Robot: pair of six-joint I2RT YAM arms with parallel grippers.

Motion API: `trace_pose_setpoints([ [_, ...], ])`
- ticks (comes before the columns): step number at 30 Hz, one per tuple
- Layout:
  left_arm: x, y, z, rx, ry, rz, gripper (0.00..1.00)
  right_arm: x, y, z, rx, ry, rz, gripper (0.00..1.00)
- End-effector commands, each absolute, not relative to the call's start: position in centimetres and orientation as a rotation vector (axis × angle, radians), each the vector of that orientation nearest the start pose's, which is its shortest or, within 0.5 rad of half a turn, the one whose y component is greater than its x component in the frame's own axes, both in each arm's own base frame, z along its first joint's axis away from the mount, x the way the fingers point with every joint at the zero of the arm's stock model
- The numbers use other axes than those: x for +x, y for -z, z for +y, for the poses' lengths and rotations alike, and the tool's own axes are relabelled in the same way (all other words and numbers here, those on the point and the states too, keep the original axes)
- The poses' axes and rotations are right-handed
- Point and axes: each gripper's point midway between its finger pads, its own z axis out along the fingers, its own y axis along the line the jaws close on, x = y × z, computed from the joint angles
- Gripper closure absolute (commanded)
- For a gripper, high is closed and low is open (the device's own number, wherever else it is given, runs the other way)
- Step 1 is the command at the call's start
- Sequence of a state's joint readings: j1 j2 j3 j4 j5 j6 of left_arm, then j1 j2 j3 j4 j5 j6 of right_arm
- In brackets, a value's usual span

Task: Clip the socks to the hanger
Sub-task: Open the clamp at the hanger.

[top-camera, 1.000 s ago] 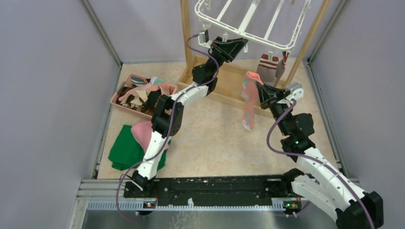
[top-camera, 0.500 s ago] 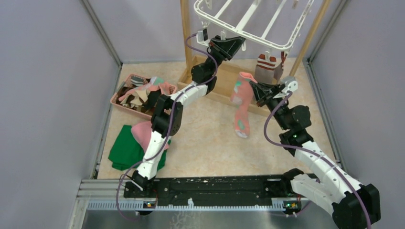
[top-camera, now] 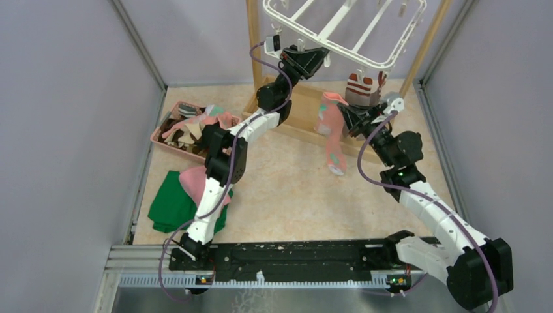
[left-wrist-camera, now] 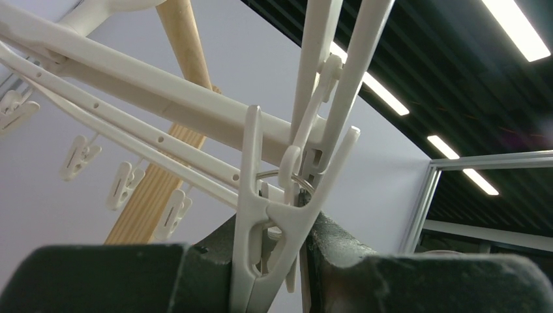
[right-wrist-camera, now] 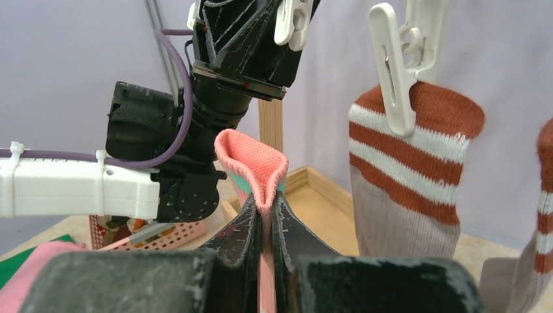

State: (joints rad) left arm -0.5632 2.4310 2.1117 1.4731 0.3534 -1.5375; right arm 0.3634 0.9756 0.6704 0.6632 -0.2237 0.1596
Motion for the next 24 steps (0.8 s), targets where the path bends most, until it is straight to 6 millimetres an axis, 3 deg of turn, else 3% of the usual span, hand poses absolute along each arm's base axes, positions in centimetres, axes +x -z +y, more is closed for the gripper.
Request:
trace_pose_setpoints([
  [1, 38.5, -48.8, -36.2, 0.292, 2.118, 0.448, 1.00, 32.7, -40.6, 17.7, -0.357, -0.597, 1.087, 1.00],
  [12, 38.5, -47.8, -36.6, 0.321, 2.085, 0.456, 1.00, 35.1, -42.5, 18.6, -0.345, -0.605, 1.087, 1.00],
  [24, 39.0, -46.8, -37.1, 0.329, 2.056, 0.471, 1.00, 37.5, -42.5, 18.2, -0.266, -0.585, 1.186, 1.00],
])
